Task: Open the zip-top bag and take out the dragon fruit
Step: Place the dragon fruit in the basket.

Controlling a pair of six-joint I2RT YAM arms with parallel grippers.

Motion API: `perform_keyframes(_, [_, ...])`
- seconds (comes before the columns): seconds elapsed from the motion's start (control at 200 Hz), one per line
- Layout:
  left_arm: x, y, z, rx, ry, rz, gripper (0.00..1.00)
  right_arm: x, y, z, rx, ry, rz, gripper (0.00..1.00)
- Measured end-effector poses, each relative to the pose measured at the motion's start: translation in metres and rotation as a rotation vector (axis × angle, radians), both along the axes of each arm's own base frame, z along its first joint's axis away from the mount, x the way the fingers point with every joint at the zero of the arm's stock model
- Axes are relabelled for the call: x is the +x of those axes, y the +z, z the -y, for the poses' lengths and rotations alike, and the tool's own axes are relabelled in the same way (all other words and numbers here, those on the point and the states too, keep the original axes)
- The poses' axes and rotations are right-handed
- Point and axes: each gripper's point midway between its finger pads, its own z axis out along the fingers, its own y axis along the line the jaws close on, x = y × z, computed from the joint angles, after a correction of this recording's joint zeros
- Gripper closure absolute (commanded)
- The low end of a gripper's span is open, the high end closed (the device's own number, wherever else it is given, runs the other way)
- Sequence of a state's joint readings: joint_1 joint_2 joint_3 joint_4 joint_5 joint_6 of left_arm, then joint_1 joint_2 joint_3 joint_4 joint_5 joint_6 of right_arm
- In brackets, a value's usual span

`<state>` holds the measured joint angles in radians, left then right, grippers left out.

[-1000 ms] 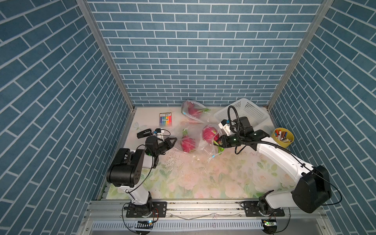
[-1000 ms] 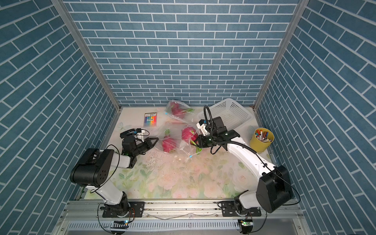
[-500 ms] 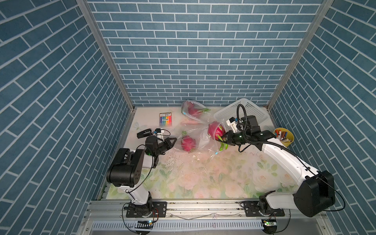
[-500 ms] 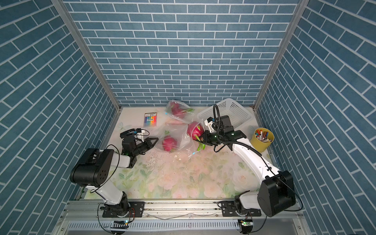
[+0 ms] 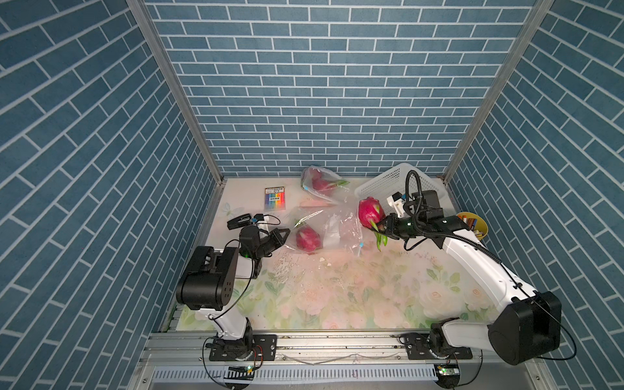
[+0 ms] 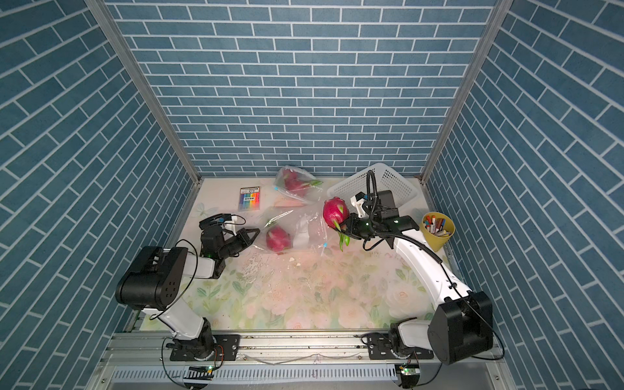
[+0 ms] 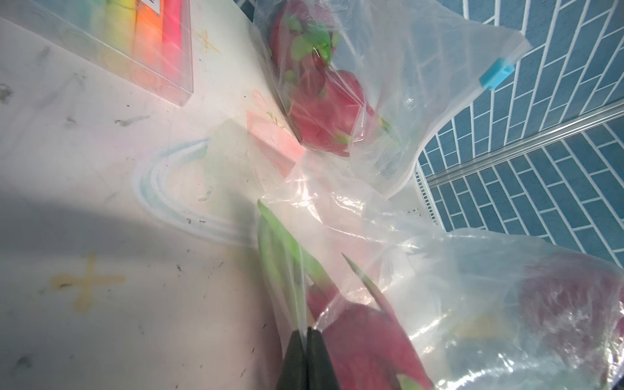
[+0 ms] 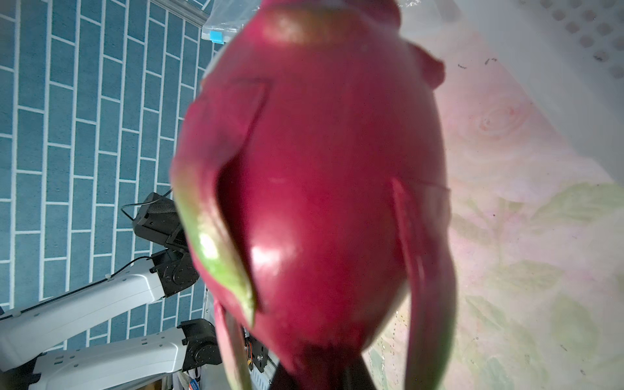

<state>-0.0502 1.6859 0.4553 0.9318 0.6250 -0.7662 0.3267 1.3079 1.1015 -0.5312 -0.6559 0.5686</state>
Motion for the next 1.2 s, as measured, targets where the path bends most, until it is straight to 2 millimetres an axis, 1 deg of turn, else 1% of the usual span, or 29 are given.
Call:
perform_keyframes(0.09, [0.001,0.000,-0.001,0.001,0.005,0.000,1.00,0.000,0.001,0.009,-0.019,-0.025,0.009,1.00])
perform_keyframes(0.25, [0.001,0.000,-0.001,0.001,0.005,-0.001,1.00,0.002,0.011,0.033,-0.094,-0.087,0.073,1.00])
perform_keyframes(0.35, [0.001,0.000,-0.001,0.001,0.005,0.000,1.00,0.011,0.016,0.047,-0.166,-0.123,0.127,1.00])
perform_keyframes(0.45, [0.000,0.000,-0.001,0.001,0.005,-0.001,1.00,0.026,0.015,0.061,-0.249,-0.171,0.166,1.00])
perform_keyframes(0.56, [0.000,-0.001,-0.001,-0.001,0.002,-0.003,1.00,0.053,0.003,0.078,-0.358,-0.233,0.174,1.00])
perform_keyframes(0.685, [0.000,-0.001,0.000,-0.002,-0.001,-0.004,1.00,0.096,-0.019,0.098,-0.482,-0.311,0.160,1.00])
perform_keyframes(0.79, [0.000,-0.001,0.000,-0.003,-0.003,-0.004,1.00,0.131,-0.041,0.122,-0.582,-0.386,0.136,1.00])
perform_keyframes(0.895, [-0.001,-0.001,0.000,-0.003,-0.005,-0.004,1.00,0.161,-0.059,0.147,-0.645,-0.458,0.109,1.00])
perform_keyframes(1.025, [-0.001,-0.001,0.000,-0.004,-0.005,-0.004,1.00,0.191,-0.082,0.176,-0.675,-0.539,0.062,1.00])
perform_keyframes(1.2, [-0.001,-0.001,0.001,-0.004,-0.007,-0.004,1.00,0.222,-0.109,0.198,-0.687,-0.607,0.010,1.00])
